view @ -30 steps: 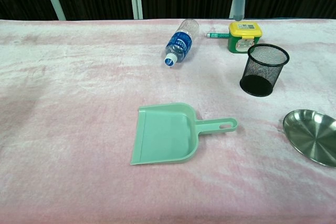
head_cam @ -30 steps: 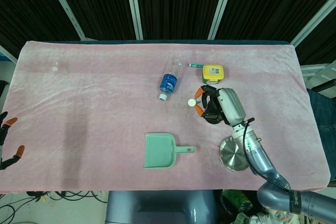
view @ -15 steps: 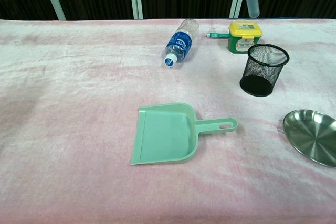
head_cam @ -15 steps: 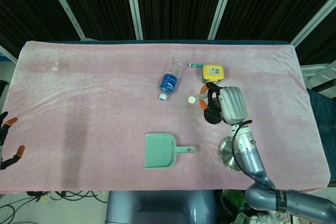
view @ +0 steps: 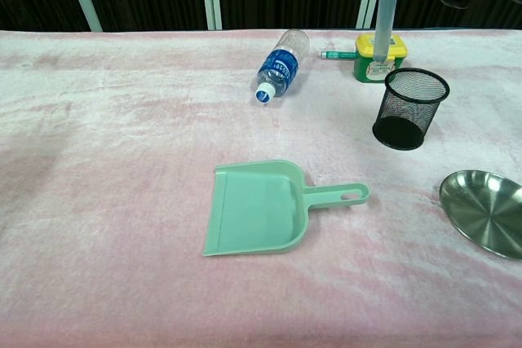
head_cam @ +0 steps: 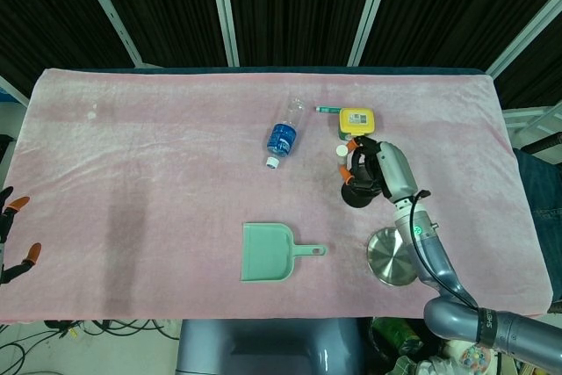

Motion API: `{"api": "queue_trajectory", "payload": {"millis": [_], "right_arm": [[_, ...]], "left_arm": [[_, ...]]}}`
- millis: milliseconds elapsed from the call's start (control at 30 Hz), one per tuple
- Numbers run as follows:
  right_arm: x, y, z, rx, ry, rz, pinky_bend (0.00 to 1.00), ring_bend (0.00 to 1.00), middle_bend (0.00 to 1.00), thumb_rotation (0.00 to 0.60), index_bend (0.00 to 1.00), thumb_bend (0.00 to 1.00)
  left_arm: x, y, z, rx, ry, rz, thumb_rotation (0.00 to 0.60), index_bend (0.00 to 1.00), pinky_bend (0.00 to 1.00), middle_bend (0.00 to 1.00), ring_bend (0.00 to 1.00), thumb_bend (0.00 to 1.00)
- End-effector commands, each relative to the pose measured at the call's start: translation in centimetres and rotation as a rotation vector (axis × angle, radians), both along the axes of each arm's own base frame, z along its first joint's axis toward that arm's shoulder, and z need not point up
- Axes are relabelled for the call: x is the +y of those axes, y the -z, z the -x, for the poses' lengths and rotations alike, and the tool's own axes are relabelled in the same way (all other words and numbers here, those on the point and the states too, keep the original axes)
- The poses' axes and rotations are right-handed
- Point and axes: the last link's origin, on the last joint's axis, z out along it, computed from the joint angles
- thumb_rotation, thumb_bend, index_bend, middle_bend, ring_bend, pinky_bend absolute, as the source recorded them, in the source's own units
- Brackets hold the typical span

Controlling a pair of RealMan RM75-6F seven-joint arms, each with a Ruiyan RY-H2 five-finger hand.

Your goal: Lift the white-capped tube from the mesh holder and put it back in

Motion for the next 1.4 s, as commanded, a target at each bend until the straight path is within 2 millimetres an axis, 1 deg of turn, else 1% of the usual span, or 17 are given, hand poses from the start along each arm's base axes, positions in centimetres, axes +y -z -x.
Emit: {"api": "queue_trajectory", "payload": {"millis": [33,233,467,700,933,967,1100,1133,1167,1400], "right_arm": [[-0.3,-0.2,1.0,0.048,0.011,-0.004,0.86,0.86,0.71,0.6,0.69,0.35],[-0.5,-0.5,2.0,0.072,0.032,-0.041,0.86,0.86,0.71,0.6,0.69,0.35],[-0.7,-0.4,2.6,0.097,0.044,-0.07,0.86,0.86,0.71,0.6,0.69,0.35],[-0.9,-0.4,3.4,0.104,0.057,-0.073,0.86,0.86,0.71,0.6,0.69,0.35],[-1.1,-0.6,4.2,0.152,0.058,-0.061,0.86,0.86,0.71,0.6,0.69,0.35],[-1.0,-0.4,4.6,0.175,0.062,-0.072,0.86,0.86,0.71,0.6,0.69,0.35],[-1.1,-0.2,5.0,0.215,0.06,-0.074,0.86,0.86,0.71,0.6,0.69,0.35],[-1.1,-0.1,5.2,0.238,0.058,-0.07,0.86,0.86,0.71,0.6,0.69,0.35],[-1.1,0.3,5.5,0.298,0.048,-0.069,0.86,0.86,0.71,0.6,0.69,0.35],[-0.9,1.4,5.5,0.319,0.06,-0.106,0.86,0.86,0.71,0.6,0.69,0.35]], "left_arm": [[0.0,0.0,0.0,0.001,-0.002,-0.001,0.6,0.16,0.0,0.02,0.0,0.32],[0.1,0.0,0.0,0.005,-0.004,0.001,0.6,0.16,0.0,0.02,0.0,0.32],[0.1,0.1,0.0,0.007,-0.002,0.0,0.6,0.16,0.0,0.02,0.0,0.32],[0.0,0.2,-0.1,0.008,-0.002,-0.002,0.6,0.16,0.0,0.02,0.0,0.32],[-0.1,0.3,-0.1,0.011,-0.003,0.0,0.6,0.16,0.0,0.02,0.0,0.32],[-0.1,0.3,-0.1,0.011,-0.003,0.0,0.6,0.16,0.0,0.02,0.0,0.32],[-0.1,0.3,-0.1,0.011,-0.003,0.0,0.6,0.16,0.0,0.02,0.0,0.32],[-0.1,0.3,-0.1,0.011,-0.003,0.0,0.6,0.16,0.0,0.02,0.0,0.32],[-0.1,0.3,-0.1,0.011,-0.003,-0.001,0.6,0.16,0.0,0.02,0.0,0.32],[-0.1,0.3,-0.1,0.009,-0.003,-0.001,0.6,0.16,0.0,0.02,0.0,0.32]]}}
